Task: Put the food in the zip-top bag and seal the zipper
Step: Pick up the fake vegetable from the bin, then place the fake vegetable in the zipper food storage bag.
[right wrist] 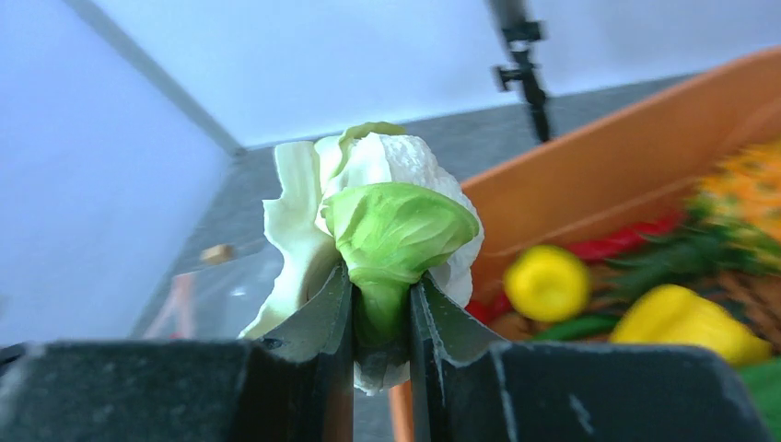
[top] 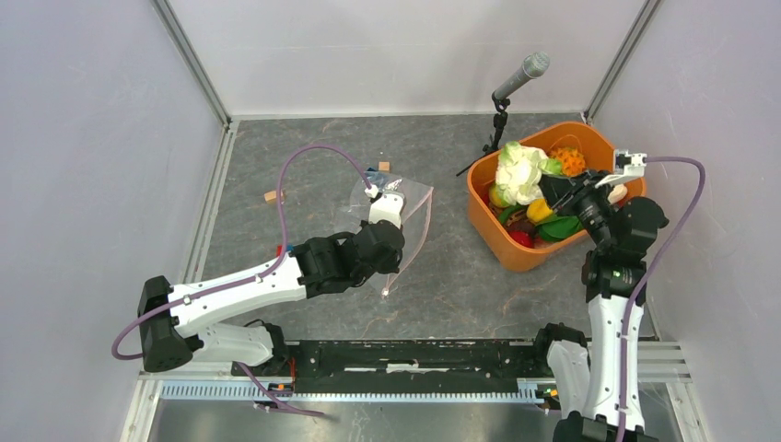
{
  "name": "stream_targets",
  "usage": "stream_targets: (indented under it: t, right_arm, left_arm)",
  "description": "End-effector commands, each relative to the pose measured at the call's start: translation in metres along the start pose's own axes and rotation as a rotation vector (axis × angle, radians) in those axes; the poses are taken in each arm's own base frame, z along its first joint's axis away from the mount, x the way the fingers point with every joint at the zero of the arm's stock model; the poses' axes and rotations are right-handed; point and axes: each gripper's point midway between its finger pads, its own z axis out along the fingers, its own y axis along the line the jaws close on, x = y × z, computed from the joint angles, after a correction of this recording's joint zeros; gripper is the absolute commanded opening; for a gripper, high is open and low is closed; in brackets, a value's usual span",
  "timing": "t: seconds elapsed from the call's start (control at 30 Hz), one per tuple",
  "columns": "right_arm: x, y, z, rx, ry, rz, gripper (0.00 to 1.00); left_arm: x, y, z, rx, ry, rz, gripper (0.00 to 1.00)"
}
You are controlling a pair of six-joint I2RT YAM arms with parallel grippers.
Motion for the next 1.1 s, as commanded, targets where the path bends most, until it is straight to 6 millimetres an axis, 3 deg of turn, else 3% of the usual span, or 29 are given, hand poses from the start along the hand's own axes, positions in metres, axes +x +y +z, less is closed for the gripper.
stream_targets:
  t: [0.0, 0.2, 0.33, 0.6, 0.83, 0.93, 1.07]
  right_arm:
    - [-0.005, 0.067, -0.014, -0.333, -0.023, 0.102, 0.16]
    - [0.003, 0.097, -0.03, -0.443, 0.009, 0.095, 0.17]
    - [0.015, 0.111, -0.035, -0.501, 0.045, 0.102, 0.17]
    - [0.057, 0.117, -0.031, -0.51, 0.189, 0.101, 0.17]
    - [0.091, 0.14, -0.03, -0.601, 0.261, 0.185, 0.16]
    - [0.109, 0.135, -0.025, -0.547, 0.314, 0.165, 0.16]
    - [0.14, 0.11, -0.018, -0.413, 0.399, 0.154, 0.16]
  left_arm:
    - [-0.02, -0.004, -0.002, 0.008, -0.072, 0.005, 0.02]
    - [-0.02, -0.009, 0.002, 0.019, -0.072, -0.005, 0.02]
    - [-0.026, -0.023, 0.007, 0.049, -0.067, -0.024, 0.02]
    - [-0.03, -0.039, 0.02, 0.028, -0.013, -0.012, 0.02]
    - [-0.032, -0.041, 0.026, 0.008, -0.012, -0.028, 0.02]
    - [-0.031, -0.041, 0.028, -0.006, -0.008, -0.03, 0.02]
    - [-0.029, -0.038, 0.03, -0.025, -0.007, -0.038, 0.02]
